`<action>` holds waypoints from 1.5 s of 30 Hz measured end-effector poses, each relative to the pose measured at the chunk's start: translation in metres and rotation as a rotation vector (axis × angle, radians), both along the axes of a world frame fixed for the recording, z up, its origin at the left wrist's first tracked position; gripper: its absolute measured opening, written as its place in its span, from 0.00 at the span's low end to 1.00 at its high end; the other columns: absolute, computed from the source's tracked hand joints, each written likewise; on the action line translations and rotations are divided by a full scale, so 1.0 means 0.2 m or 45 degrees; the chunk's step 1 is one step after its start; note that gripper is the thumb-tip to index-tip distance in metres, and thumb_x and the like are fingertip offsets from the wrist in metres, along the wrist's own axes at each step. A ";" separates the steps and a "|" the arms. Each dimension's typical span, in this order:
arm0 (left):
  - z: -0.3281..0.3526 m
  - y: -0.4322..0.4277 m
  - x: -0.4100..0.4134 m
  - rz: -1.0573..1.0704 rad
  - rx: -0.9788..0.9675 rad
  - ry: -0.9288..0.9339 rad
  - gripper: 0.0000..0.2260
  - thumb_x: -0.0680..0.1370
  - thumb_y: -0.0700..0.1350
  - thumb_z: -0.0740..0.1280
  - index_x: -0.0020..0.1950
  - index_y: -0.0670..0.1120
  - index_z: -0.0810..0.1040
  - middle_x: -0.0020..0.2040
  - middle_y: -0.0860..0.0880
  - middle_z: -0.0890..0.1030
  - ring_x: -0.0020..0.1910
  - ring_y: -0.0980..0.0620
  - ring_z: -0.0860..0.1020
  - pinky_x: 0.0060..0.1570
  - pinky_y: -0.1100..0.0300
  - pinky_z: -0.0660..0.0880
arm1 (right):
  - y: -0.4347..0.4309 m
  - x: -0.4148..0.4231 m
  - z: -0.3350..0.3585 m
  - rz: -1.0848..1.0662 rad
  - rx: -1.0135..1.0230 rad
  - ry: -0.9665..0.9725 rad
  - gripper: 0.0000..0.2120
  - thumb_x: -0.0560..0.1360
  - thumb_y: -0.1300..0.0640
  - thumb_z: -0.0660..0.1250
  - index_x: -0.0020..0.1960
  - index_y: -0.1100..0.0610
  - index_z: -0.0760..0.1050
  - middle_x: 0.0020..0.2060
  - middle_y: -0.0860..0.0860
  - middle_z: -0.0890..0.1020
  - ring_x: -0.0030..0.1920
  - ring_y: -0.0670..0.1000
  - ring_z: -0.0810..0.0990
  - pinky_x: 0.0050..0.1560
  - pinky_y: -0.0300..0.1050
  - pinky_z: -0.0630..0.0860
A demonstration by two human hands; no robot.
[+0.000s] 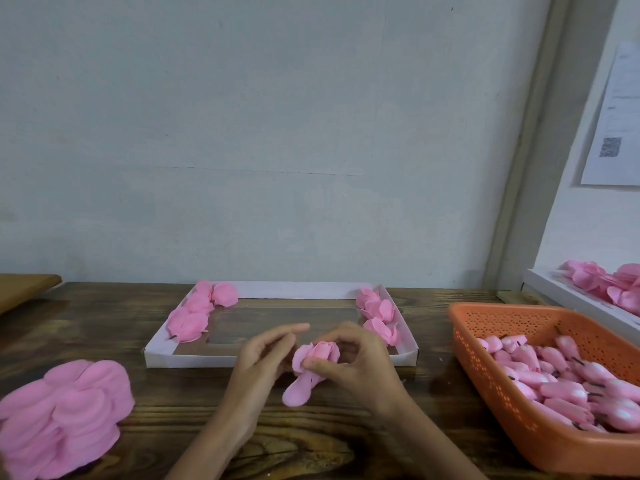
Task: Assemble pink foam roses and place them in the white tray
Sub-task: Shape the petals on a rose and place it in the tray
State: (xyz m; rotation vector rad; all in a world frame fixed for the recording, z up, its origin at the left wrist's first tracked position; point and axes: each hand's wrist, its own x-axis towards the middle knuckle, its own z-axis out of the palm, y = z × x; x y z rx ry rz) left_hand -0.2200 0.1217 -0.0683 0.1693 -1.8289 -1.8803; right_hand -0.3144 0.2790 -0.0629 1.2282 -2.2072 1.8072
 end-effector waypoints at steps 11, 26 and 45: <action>0.02 0.18 -0.03 0.004 0.573 -0.192 0.20 0.88 0.49 0.57 0.45 0.39 0.79 0.37 0.42 0.81 0.31 0.54 0.82 0.36 0.57 0.79 | -0.05 0.12 0.01 0.060 0.121 0.061 0.17 0.63 0.49 0.81 0.47 0.48 0.78 0.44 0.43 0.87 0.43 0.49 0.87 0.42 0.53 0.86; 0.01 0.10 -0.03 0.033 1.129 -0.215 0.18 0.83 0.56 0.63 0.49 0.40 0.77 0.45 0.39 0.78 0.48 0.41 0.80 0.57 0.47 0.76 | -0.02 0.14 0.03 -0.028 0.315 0.749 0.12 0.77 0.37 0.70 0.54 0.42 0.82 0.51 0.41 0.70 0.55 0.43 0.68 0.54 0.40 0.69; -0.02 0.04 -0.07 -0.028 1.114 -0.053 0.28 0.80 0.65 0.61 0.37 0.44 0.83 0.31 0.43 0.74 0.30 0.45 0.80 0.28 0.56 0.78 | -0.07 0.19 -0.05 0.066 0.317 0.839 0.05 0.79 0.49 0.71 0.50 0.48 0.83 0.59 0.47 0.75 0.58 0.49 0.71 0.58 0.51 0.72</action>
